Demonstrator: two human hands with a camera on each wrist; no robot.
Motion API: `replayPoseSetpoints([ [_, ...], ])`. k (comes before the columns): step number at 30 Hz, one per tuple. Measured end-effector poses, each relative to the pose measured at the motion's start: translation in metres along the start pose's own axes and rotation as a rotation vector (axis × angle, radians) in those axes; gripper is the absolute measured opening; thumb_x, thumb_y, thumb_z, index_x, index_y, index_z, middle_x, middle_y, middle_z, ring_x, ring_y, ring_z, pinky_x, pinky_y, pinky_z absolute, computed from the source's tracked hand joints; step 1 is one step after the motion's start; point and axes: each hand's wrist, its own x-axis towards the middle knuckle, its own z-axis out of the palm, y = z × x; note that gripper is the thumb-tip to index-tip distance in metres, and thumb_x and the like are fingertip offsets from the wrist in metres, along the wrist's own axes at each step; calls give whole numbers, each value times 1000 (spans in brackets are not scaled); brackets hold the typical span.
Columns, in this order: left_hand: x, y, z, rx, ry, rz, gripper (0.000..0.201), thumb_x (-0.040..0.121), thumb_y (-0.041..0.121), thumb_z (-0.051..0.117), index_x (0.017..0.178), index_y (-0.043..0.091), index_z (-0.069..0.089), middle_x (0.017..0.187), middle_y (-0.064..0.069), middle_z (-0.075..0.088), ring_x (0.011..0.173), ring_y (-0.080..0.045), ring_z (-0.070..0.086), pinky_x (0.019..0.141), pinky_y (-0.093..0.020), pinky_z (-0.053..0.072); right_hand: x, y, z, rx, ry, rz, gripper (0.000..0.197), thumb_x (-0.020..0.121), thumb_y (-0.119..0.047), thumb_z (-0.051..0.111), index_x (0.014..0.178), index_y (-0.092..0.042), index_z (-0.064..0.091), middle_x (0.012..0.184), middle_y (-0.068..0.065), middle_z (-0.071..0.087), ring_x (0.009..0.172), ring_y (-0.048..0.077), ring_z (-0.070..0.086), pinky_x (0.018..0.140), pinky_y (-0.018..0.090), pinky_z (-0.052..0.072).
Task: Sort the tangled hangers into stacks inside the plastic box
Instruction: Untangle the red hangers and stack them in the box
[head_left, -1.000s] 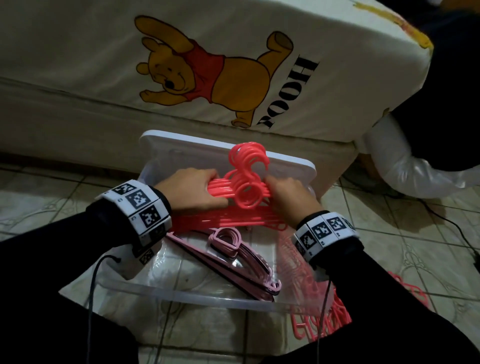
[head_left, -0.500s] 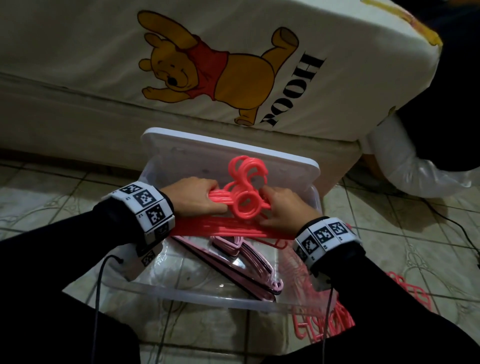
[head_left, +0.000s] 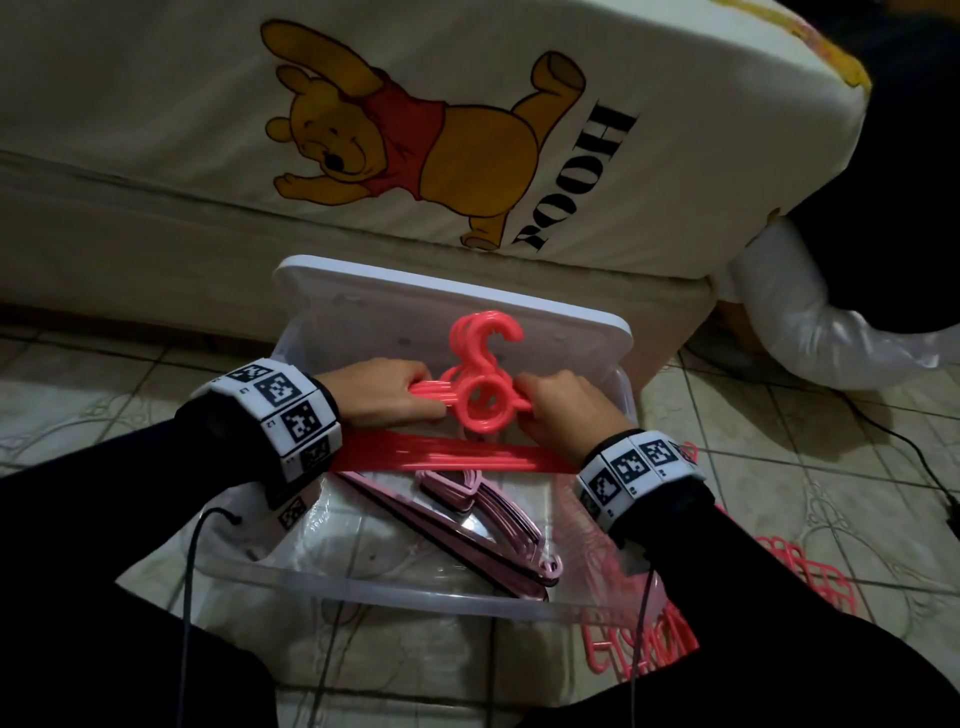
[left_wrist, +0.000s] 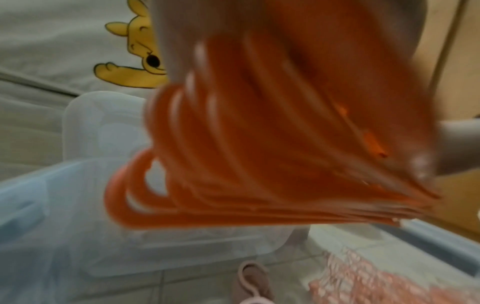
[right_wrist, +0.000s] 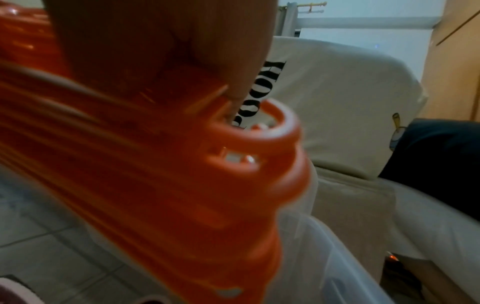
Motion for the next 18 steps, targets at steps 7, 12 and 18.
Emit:
replayPoseSetpoints([
  [7, 1, -2, 21, 419, 6, 58, 43, 79, 36, 62, 114, 13, 53, 119, -8, 59, 107, -28, 59, 90, -36, 48, 6, -20, 14, -172, -20, -68, 21, 90, -25, 52, 105, -10, 54, 98, 16, 64, 92, 37, 62, 66, 34, 35],
  [12, 5, 0, 33, 439, 43, 100, 28, 82, 24, 59, 106, 10, 62, 115, -13, 63, 107, -31, 59, 86, -33, 45, 7, -33, 28, -88, -114, -81, 29, 89, -20, 56, 115, -10, 47, 105, 15, 63, 97, 36, 61, 70, 36, 42],
  [18, 12, -10, 29, 418, 70, 139, 21, 86, 20, 58, 102, 6, 60, 110, -16, 64, 104, -34, 59, 81, -34, 43, 13, -32, 35, -52, -60, -30, 19, 91, -19, 53, 107, -11, 48, 101, 15, 63, 94, 38, 61, 66, 35, 37],
])
